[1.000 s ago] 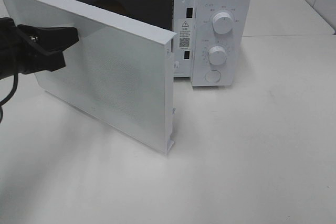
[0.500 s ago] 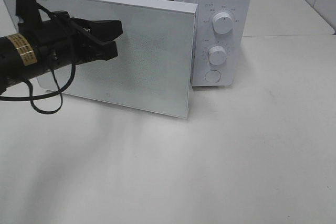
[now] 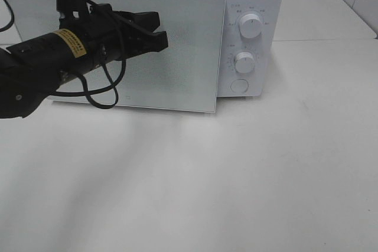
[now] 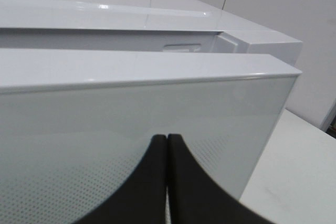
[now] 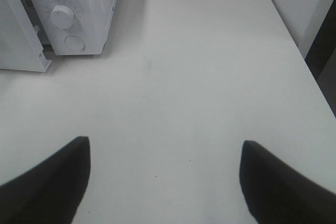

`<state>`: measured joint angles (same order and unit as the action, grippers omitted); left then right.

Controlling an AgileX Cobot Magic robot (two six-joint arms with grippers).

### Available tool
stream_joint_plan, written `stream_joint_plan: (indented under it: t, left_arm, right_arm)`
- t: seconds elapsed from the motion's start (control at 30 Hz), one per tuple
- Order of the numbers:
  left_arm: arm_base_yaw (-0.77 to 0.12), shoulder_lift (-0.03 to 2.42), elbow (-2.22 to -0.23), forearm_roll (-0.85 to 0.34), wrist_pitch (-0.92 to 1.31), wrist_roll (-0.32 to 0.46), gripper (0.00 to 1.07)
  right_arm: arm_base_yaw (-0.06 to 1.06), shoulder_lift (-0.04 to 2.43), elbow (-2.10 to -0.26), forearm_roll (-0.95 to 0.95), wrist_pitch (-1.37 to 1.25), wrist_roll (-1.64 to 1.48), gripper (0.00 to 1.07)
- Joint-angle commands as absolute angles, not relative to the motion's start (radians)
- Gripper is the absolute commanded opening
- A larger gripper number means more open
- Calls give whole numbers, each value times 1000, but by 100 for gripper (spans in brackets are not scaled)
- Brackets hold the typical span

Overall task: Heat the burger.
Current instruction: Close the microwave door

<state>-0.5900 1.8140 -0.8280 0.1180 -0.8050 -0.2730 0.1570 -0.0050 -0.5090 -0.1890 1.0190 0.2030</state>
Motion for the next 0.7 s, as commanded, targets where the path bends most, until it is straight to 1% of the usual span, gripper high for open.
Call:
stream_joint_plan:
  t: [0.03, 0.07, 0.1, 0.17, 0.23, 0.33, 0.37, 0.4, 0.43, 0.5, 0.63, 0.7]
  left_arm:
    - [-626, 1834, -870, 13, -793, -202, 0]
    - [-626, 1834, -870, 13, -793, -202, 0]
    - [-639, 1847, -891, -32, -786, -171, 0]
    - [-646, 1855, -900, -51, -779, -159, 0]
    - [-677, 1888, -950, -146, -762, -100, 0]
    - [-685, 1896, -965, -169, -755, -81, 0]
    - [-700, 1912, -993, -219, -742, -42, 0]
    - [-707, 1918, -1005, -237, -737, -21, 0]
    - [-707, 1918, -1005, -237, -737, -21, 0]
    - [-729, 1954, -1065, -322, -726, 36, 0]
    - [-734, 1975, -1106, -363, -722, 57, 0]
    - [-734, 1988, -1140, -394, -713, 96, 0]
  right_arm:
    - [149, -30, -504, -195, 1008, 191, 74]
    - [149, -30, -504, -195, 1008, 191, 74]
    - [149, -30, -504, -195, 1008, 191, 74]
    - [149, -30, -504, -195, 1008, 191, 74]
    - [149, -30, -504, -195, 1008, 191, 74]
    - [150, -30, -504, -195, 1008, 191, 74]
    - [150, -30, -504, -195, 1008, 191, 74]
    - [150, -30, -504, -195, 1008, 191, 74]
    - [150, -30, -504, -195, 1008, 191, 74]
    - [150, -30, -504, -195, 1008, 191, 74]
    - [150, -30, -504, -195, 1008, 191, 74]
    - [150, -30, -504, -195, 1008, 191, 74]
